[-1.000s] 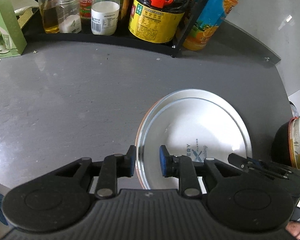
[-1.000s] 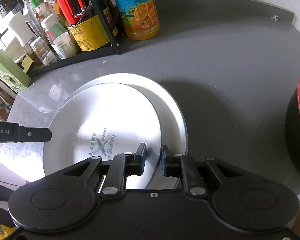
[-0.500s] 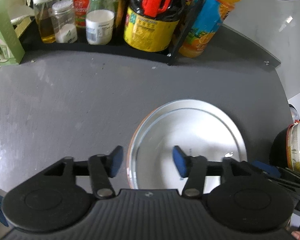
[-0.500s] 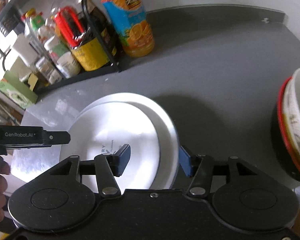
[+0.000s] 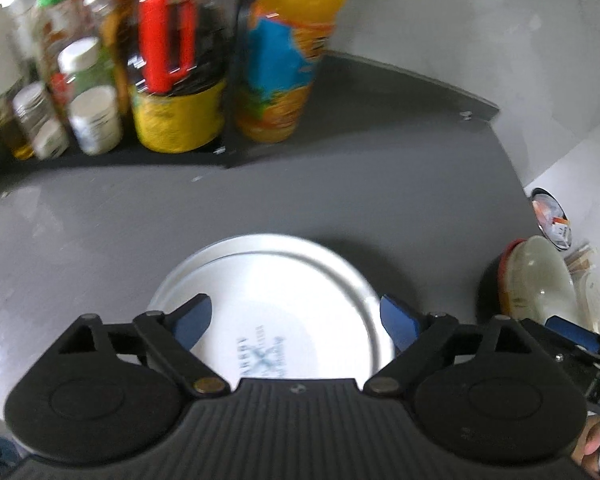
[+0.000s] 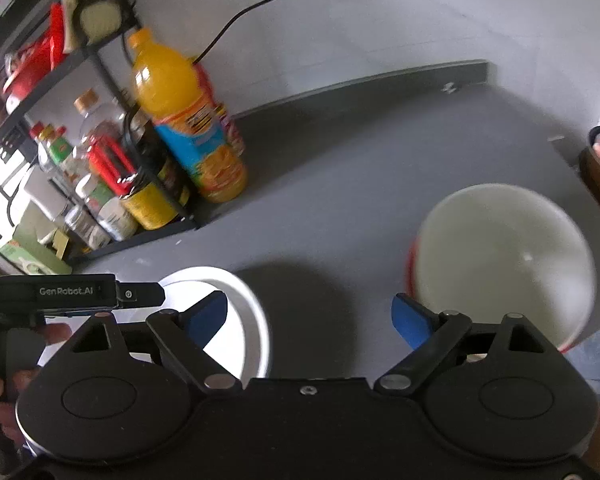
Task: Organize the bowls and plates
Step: 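Move both tools to the red bowl holding the nested white bowls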
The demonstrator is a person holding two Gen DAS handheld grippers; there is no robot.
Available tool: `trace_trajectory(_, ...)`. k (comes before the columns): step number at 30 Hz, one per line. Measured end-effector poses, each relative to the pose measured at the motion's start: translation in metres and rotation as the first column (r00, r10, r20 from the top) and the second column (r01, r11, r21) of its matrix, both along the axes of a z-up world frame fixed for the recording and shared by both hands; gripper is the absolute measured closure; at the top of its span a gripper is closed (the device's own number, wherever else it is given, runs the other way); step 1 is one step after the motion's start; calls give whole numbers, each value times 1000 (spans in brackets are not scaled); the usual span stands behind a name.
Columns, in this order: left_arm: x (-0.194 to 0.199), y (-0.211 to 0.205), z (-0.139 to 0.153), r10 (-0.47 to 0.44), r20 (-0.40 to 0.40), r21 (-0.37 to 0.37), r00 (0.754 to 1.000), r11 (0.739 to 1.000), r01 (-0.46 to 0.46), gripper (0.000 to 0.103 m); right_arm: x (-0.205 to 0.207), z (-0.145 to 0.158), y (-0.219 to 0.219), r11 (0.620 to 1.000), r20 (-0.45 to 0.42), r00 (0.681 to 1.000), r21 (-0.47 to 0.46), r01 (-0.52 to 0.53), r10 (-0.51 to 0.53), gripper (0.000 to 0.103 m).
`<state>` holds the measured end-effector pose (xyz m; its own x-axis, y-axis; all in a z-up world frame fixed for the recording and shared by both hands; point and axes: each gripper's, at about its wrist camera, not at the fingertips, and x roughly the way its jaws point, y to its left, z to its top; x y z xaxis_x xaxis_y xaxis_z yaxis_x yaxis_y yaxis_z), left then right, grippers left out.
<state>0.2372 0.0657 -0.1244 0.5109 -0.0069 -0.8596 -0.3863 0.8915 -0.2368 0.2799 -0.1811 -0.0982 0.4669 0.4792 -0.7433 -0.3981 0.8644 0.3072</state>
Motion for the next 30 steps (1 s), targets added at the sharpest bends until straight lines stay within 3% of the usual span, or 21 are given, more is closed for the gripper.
trace_trajectory(5,18,-32,9,-34,23,15,999,999,33,5,9,11,-39,998,40,998,27,53,-54,5)
trace_trajectory(12,41,-78,16,-64,35,5,997,998,64,1,32,8,-94,993,49,992,22,119,-120,4)
trace_trajectory(27,88,-154,-7,-79,-39,-29,996,997,77,1,74,-34,-163,992,-53,991,-3,127,-127,5)
trace_trajectory(30,95,-168,-13,-71,-54,-10,996,997,71,1,82,-45,-171,991,-79,988,-10,134,-134,11)
